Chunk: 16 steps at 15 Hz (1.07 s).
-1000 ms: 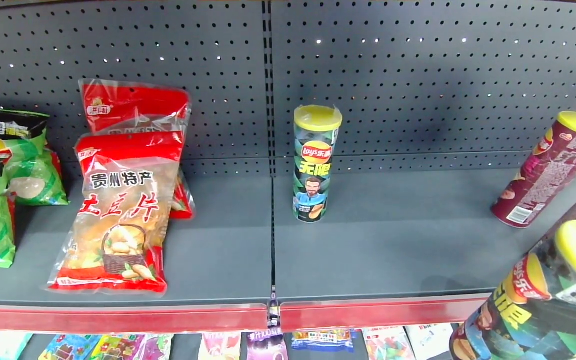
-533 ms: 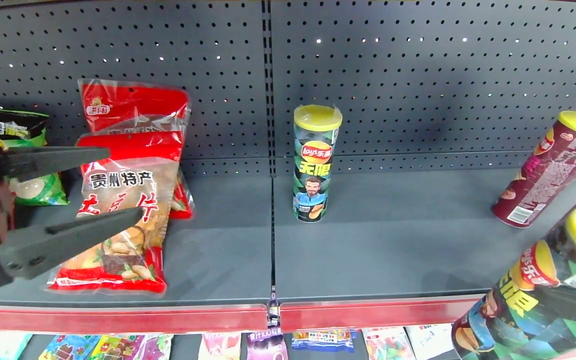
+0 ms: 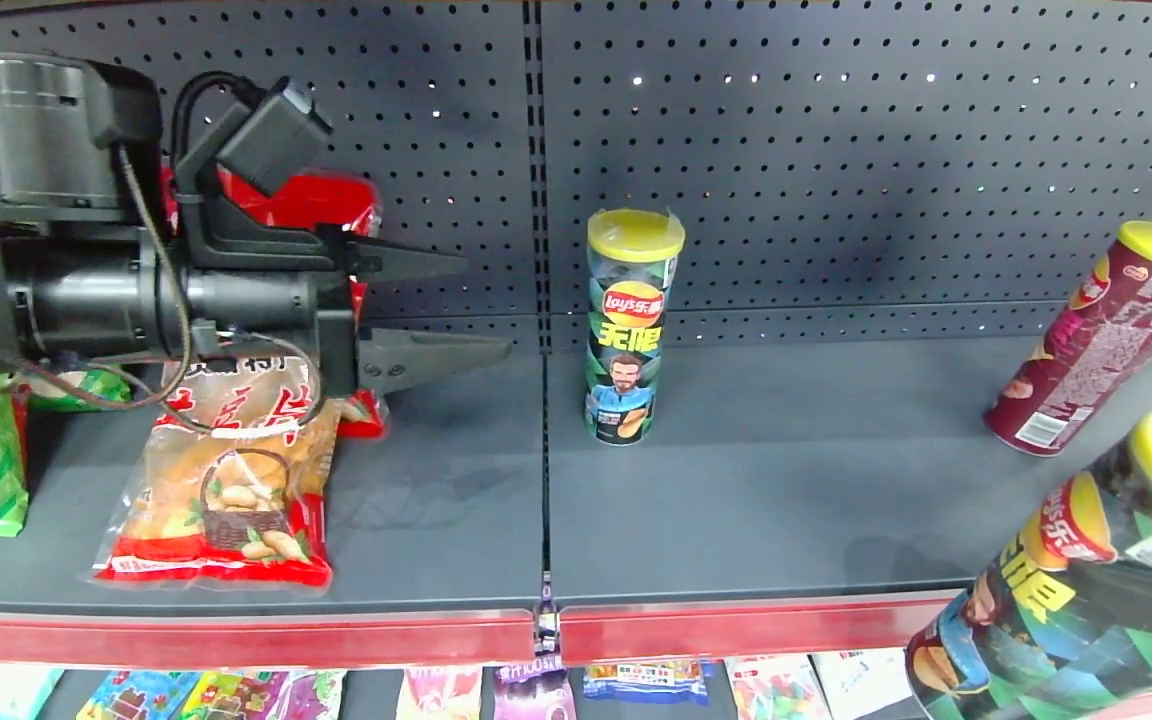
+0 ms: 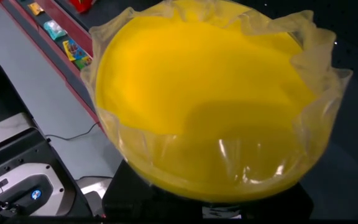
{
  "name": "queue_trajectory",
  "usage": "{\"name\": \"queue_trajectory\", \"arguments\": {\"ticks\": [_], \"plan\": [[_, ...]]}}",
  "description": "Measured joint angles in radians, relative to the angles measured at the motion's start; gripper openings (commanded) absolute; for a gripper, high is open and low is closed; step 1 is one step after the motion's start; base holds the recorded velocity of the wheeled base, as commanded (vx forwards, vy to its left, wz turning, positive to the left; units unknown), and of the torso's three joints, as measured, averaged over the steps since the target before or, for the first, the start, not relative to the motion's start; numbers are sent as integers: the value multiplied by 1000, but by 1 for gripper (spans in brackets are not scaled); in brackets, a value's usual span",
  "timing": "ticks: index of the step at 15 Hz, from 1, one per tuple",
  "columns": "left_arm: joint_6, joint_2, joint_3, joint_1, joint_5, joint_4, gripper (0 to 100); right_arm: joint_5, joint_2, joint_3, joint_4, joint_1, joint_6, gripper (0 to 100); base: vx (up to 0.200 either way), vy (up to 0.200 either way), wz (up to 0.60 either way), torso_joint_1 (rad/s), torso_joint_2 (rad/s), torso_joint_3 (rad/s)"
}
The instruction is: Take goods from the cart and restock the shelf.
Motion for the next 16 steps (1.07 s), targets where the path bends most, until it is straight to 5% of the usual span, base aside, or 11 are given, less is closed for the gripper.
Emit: {"name": "queue_trajectory", "arguments": {"ticks": [16], "plan": [[37, 365, -364, -59, -2, 1, 100, -18, 3, 10, 1, -11, 2, 0, 0, 0, 0, 0, 0, 0]]}}
